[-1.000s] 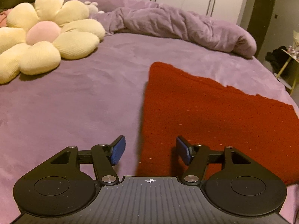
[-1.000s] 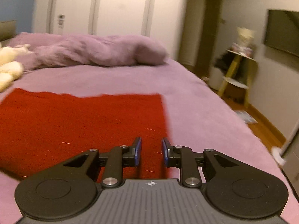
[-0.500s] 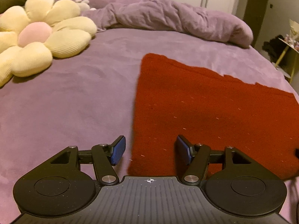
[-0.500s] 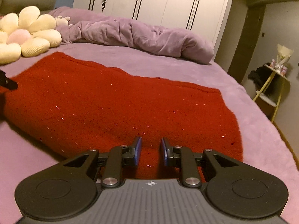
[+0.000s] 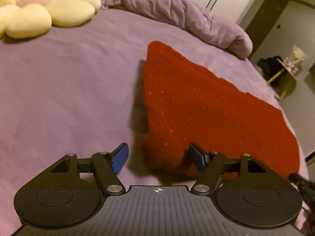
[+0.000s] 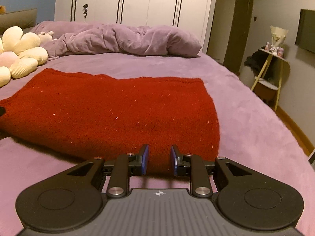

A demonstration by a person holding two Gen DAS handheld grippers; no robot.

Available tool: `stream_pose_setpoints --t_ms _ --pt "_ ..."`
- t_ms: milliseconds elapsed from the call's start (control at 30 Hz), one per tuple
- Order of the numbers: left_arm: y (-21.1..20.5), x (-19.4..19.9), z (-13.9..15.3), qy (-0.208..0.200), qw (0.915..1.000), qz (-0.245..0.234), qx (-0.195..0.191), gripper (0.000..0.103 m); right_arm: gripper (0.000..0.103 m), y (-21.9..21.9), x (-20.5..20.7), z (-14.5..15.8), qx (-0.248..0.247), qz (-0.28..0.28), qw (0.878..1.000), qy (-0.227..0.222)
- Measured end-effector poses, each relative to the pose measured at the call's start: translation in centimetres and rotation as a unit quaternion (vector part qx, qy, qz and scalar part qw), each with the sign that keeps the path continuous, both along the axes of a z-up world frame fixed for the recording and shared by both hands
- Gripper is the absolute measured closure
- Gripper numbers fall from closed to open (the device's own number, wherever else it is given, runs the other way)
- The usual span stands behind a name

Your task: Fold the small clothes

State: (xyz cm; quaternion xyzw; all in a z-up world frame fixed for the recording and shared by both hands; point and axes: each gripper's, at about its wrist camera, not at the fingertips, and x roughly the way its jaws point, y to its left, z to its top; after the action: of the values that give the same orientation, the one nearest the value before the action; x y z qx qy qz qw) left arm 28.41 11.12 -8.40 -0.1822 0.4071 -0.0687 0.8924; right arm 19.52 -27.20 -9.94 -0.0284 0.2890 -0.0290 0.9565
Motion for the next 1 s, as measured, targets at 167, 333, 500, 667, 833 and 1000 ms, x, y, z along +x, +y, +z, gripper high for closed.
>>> stream_pose_setpoints --t_ms 167,333,500,667,833,1000 --pt "0.7 0.1 -0.5 0.005 0.9986 0.0 -0.053 0.033 0.079 -0.5 -0.7 -0.3 0.037 -0.009 0.999 0.012" --pt "0.2 0.5 -0.4 0.0 0.9988 -0.021 -0.044 0.039 0.064 -4.3 -1.3 0.0 0.102 -0.077 0.992 -0.005" --pt "-0.5 1.0 -0.4 0.002 0.9993 -0.027 -0.027 0.047 0.043 -8.3 0.5 -0.7 0.161 -0.091 0.983 0.008" --pt "-0.3 1.2 -0.5 0.005 0.9995 -0.023 -0.021 0.069 0.071 -10.4 2.7 -2.1 0.243 -0.033 0.969 0.024" --pt "-0.4 0.7 0.8 -0.018 0.9994 -0.028 -0.012 0.074 0.086 -9.5 2.0 -0.2 0.23 -0.007 0.973 -0.009" --pt "-0.5 1.1 -0.4 0.006 0.9996 -0.023 0.012 0.071 0.094 -10.0 2.8 -2.1 0.151 -0.08 0.985 0.033"
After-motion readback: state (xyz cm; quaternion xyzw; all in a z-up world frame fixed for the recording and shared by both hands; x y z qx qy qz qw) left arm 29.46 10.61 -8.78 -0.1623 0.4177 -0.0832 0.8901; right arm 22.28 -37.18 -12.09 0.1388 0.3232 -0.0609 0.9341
